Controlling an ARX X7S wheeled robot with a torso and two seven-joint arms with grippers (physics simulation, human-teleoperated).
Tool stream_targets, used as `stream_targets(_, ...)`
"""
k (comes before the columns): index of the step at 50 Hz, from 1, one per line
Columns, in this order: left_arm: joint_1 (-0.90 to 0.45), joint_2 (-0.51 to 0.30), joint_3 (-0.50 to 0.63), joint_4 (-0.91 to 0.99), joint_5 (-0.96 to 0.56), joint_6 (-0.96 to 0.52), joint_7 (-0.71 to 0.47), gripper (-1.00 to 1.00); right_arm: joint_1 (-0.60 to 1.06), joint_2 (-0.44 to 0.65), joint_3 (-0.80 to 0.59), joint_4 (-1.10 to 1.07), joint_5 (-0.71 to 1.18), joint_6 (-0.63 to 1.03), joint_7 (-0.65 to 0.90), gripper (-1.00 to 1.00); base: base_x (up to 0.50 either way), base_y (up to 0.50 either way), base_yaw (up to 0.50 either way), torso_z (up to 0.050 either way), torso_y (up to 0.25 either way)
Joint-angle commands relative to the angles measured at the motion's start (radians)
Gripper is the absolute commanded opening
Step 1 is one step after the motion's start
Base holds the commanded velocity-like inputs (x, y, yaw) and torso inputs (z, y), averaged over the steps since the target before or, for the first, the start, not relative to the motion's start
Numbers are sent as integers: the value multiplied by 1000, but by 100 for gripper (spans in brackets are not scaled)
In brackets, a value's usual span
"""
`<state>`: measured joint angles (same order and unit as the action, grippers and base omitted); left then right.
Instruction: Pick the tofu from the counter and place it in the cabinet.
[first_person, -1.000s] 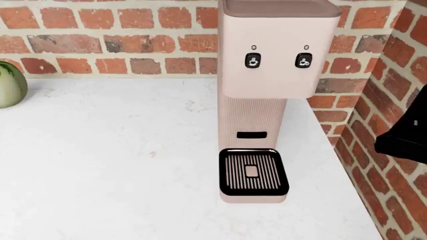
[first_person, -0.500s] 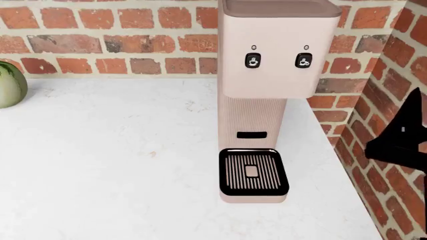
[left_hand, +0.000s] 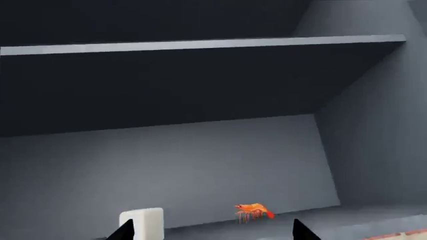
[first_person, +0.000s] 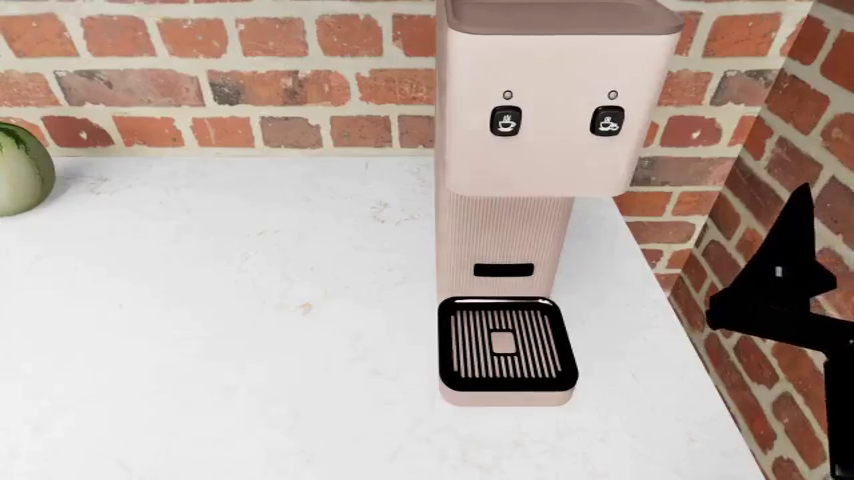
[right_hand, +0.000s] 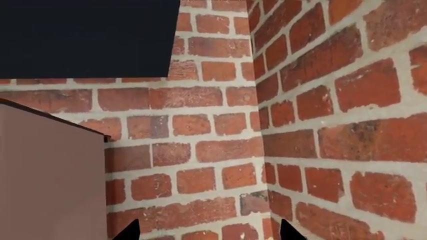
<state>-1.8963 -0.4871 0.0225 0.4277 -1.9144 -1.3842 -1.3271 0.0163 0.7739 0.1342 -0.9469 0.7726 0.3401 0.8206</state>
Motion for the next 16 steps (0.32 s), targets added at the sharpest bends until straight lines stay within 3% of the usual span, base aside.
stream_targets(1, 147, -116, 45, 286, -367, 218, -233, 100, 19, 5, -17, -3, 0, 7, 3, 100, 0, 0, 0, 0, 0)
stream_targets(13, 125, -343, 61, 462, -441, 445, -231, 100, 18, 17, -14, -12, 4, 12, 13, 100, 0, 0, 0, 0, 0)
stream_targets(16, 160, -417, 14, 498, -450, 492, -228, 100, 18, 17, -17, -9, 0, 12, 11, 100, 0, 0, 0, 0, 0)
